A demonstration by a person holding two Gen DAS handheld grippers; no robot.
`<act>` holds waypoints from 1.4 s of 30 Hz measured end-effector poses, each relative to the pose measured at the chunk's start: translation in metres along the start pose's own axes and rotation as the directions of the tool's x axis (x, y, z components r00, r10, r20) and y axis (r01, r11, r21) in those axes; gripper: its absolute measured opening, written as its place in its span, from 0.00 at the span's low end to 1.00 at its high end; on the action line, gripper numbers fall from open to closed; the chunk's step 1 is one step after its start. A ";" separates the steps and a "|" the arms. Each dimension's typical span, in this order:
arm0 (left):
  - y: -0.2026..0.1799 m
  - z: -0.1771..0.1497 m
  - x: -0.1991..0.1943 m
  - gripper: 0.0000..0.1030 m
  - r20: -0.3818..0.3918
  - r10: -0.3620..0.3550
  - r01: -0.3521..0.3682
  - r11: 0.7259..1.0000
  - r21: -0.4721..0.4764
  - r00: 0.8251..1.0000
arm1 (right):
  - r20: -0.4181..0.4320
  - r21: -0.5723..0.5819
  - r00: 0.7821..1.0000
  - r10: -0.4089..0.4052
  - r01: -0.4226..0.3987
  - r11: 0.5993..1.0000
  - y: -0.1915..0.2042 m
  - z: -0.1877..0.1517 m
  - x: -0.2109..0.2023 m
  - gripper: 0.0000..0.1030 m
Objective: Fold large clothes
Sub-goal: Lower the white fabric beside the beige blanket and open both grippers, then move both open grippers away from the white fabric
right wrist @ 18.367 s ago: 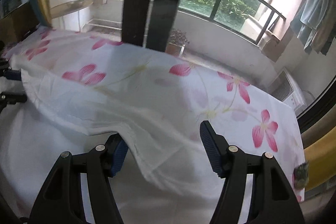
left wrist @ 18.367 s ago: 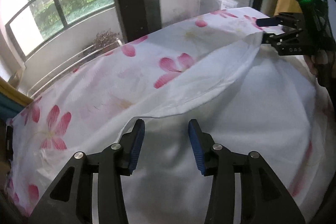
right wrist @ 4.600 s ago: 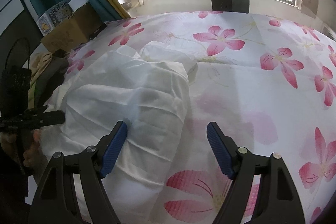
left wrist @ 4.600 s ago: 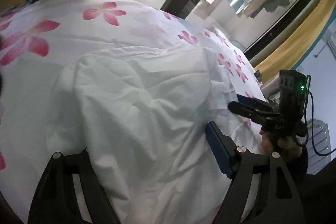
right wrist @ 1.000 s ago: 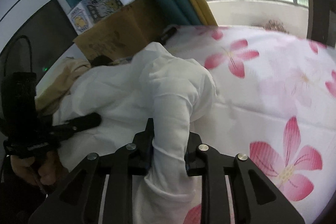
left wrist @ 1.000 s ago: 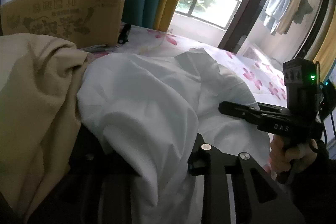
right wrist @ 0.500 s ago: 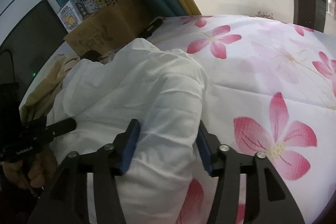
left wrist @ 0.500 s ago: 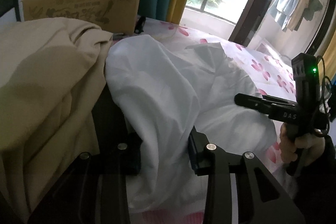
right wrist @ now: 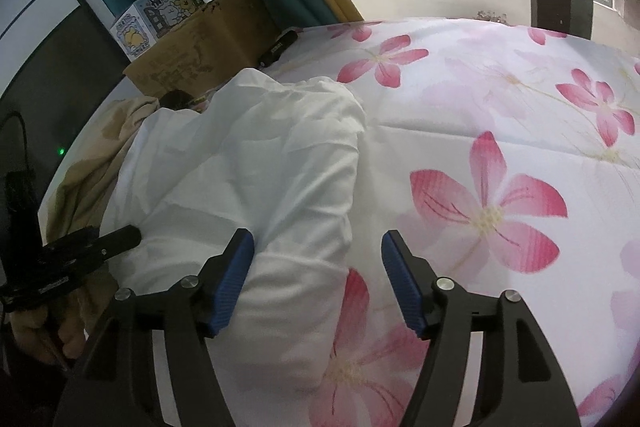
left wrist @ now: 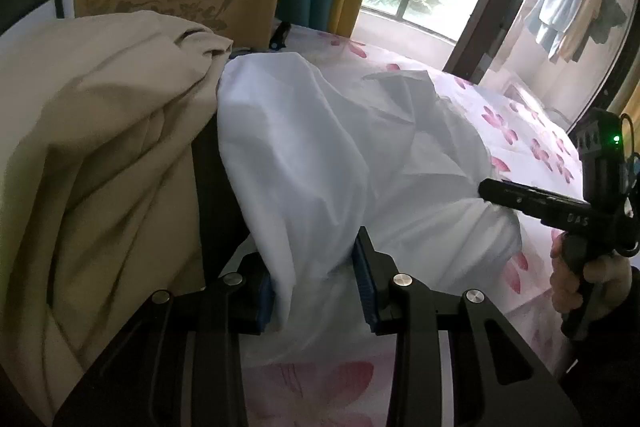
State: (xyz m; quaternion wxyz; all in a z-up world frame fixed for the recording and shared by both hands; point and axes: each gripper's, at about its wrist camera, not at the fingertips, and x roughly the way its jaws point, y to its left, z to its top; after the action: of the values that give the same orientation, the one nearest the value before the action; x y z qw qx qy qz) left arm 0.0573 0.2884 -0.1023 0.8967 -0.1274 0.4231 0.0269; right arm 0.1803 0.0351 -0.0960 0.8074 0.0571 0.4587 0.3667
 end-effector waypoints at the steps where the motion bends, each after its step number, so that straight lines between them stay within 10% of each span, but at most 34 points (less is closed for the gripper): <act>1: -0.002 -0.002 -0.002 0.35 -0.001 0.006 -0.006 1.000 0.002 1.000 | 0.000 0.000 1.000 0.001 -0.001 1.000 -0.001 -0.002 -0.002 0.65; 42: -0.091 -0.051 -0.056 0.36 0.179 0.063 -0.050 0.996 -0.075 0.982 | 0.028 0.063 0.989 -0.147 0.145 0.987 -0.059 -0.071 -0.106 0.65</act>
State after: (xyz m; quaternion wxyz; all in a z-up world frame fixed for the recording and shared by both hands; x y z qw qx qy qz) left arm -0.0033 0.1914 -0.0718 0.9252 -0.1439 0.3422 0.0788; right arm 0.1244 -0.0932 -0.0881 0.8373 0.0538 0.4595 0.2915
